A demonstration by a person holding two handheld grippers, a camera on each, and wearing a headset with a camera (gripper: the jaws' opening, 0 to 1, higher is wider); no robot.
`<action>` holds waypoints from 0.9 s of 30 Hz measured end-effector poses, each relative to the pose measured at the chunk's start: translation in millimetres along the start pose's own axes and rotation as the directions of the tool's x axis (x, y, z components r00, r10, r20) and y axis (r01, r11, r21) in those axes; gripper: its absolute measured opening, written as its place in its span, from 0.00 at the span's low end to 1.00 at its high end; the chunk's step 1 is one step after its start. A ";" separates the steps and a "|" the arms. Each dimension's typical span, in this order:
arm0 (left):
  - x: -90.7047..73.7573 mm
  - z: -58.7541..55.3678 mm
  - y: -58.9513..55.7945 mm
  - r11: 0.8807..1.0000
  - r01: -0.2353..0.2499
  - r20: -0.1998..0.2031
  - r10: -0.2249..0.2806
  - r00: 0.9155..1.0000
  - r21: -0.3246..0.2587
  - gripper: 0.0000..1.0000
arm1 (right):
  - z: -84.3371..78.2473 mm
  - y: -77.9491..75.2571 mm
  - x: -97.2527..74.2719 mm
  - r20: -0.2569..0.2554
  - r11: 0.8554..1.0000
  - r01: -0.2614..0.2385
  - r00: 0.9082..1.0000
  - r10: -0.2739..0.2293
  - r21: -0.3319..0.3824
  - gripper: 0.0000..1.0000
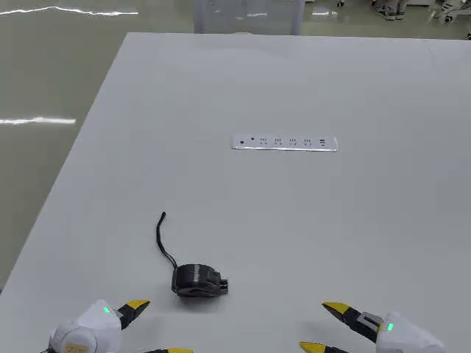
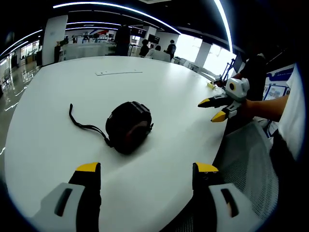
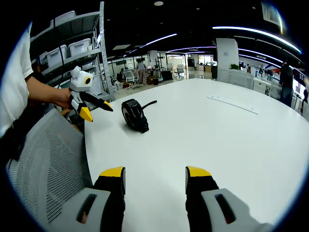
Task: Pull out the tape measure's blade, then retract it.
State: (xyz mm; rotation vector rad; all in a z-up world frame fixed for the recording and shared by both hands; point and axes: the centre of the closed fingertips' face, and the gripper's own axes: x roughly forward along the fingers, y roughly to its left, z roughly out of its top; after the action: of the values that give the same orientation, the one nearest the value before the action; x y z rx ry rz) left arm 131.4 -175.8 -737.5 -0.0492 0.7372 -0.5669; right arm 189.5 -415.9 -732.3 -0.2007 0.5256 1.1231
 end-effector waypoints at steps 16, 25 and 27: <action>-16.3 -8.1 6.0 1.000 -0.017 -0.003 0.017 1.000 -0.012 0.78 | -7.5 0.8 -21.1 -0.003 0.999 0.036 0.999 -0.036 0.019 0.53; -23.0 -14.8 8.0 0.999 -0.027 0.001 0.027 1.000 -0.033 0.79 | -9.3 -1.5 -27.4 -0.005 0.999 0.046 0.999 -0.045 0.021 0.55; -24.3 -15.2 7.9 0.999 -0.027 0.005 0.027 1.000 -0.039 0.79 | -9.2 -1.3 -29.0 -0.007 0.999 0.049 0.999 -0.048 0.022 0.56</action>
State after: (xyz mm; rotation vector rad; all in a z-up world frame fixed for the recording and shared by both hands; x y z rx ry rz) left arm 110.8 -154.6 -735.6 -0.0766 0.7422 -0.5265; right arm 178.5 -443.6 -725.9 -0.1969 0.5356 1.0694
